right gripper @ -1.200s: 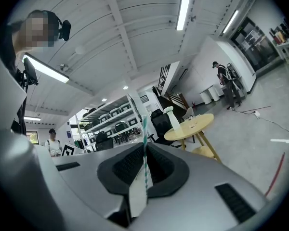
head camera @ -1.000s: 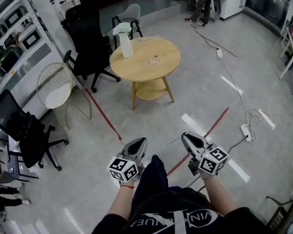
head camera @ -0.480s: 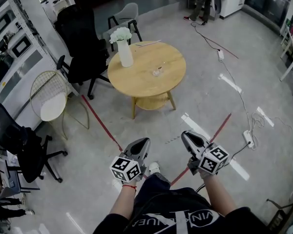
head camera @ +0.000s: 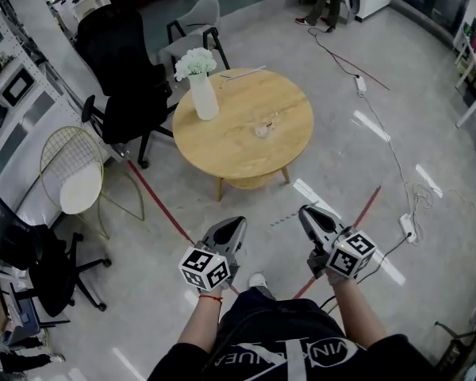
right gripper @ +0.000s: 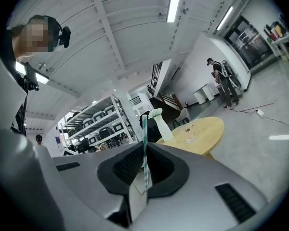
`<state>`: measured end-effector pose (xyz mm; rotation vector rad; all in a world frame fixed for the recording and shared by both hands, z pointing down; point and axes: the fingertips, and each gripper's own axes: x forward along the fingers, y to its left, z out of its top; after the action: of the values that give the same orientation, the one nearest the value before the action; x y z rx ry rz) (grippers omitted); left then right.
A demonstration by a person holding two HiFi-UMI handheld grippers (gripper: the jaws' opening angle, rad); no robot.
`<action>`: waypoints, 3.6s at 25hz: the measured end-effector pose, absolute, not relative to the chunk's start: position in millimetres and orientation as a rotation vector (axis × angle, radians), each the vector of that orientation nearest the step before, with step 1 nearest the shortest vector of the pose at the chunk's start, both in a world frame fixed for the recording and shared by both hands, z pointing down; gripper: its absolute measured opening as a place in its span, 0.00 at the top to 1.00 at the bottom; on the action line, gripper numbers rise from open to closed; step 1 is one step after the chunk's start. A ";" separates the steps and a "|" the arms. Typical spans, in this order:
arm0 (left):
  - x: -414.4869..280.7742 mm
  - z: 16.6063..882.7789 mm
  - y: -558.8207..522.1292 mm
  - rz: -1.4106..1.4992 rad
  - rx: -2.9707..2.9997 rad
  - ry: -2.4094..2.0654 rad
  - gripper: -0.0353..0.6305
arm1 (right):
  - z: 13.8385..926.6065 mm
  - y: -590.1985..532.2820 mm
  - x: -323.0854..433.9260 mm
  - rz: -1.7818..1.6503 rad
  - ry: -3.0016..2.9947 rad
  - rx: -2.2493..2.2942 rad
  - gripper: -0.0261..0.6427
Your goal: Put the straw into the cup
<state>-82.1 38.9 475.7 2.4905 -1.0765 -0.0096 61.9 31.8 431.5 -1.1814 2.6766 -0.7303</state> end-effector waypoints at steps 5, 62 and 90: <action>-94.3 485.7 1.1 -0.002 2.495 -1.050 0.94 | 435.2 -1.0 41.3 -0.721 2.667 -1.173 0.93; -62.3 526.6 -323.0 0.012 2.335 -1.194 0.94 | 445.6 -364.4 75.5 -0.797 2.675 -0.935 0.93; -71.3 547.5 -342.5 0.052 2.371 -1.046 0.94 | 504.0 -370.3 45.9 -0.839 2.752 -1.095 0.93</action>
<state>-71.3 -342.5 547.5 2.3709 -1.0464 0.0520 45.9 -370.3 504.0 -1.0947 2.7516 -0.8386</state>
